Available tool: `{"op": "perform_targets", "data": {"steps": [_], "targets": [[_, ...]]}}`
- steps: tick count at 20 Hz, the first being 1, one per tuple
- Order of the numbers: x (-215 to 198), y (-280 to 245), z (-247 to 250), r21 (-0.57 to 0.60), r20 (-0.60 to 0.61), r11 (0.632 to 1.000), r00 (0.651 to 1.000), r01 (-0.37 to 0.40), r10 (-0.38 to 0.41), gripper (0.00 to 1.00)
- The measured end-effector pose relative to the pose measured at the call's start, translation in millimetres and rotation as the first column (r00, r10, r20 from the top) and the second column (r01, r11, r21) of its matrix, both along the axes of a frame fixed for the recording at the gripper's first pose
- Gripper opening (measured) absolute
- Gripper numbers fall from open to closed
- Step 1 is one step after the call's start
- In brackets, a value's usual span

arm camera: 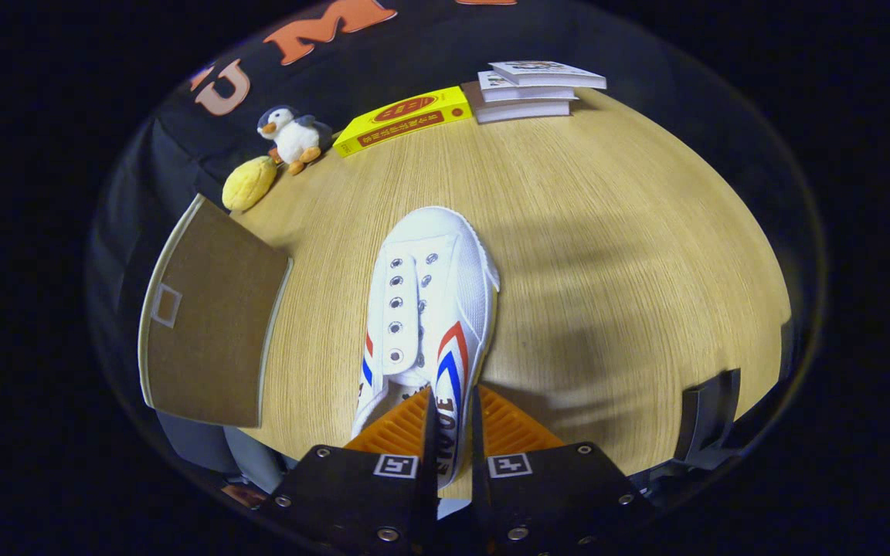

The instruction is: Open the storage box then place both shoes into the box .Put the left shoe in first, then the right shoe, with the right side of both shoes facing outward in a uniform manner.

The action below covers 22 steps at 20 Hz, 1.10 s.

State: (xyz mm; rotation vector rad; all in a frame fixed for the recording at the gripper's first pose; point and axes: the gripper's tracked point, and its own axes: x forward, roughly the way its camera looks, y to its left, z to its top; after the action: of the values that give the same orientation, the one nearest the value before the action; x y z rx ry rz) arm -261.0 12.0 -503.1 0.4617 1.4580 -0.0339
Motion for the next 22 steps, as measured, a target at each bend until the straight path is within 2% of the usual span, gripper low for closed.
{"op": "perform_targets", "data": {"steps": [3,6,13,18,22], "targets": [[1,3,2,0.045,0.008,0.996,0.997,0.072,-0.072,0.12],[11,3,4,0.044,0.027,0.995,0.995,0.09,-0.091,0.07],[62,22,46,0.104,0.132,0.992,0.987,0.075,-0.088,0.05],[101,53,106,0.212,0.198,0.974,0.972,0.085,-0.128,0.05],[126,85,148,0.227,0.247,0.973,0.964,0.036,-0.094,0.05]]}}
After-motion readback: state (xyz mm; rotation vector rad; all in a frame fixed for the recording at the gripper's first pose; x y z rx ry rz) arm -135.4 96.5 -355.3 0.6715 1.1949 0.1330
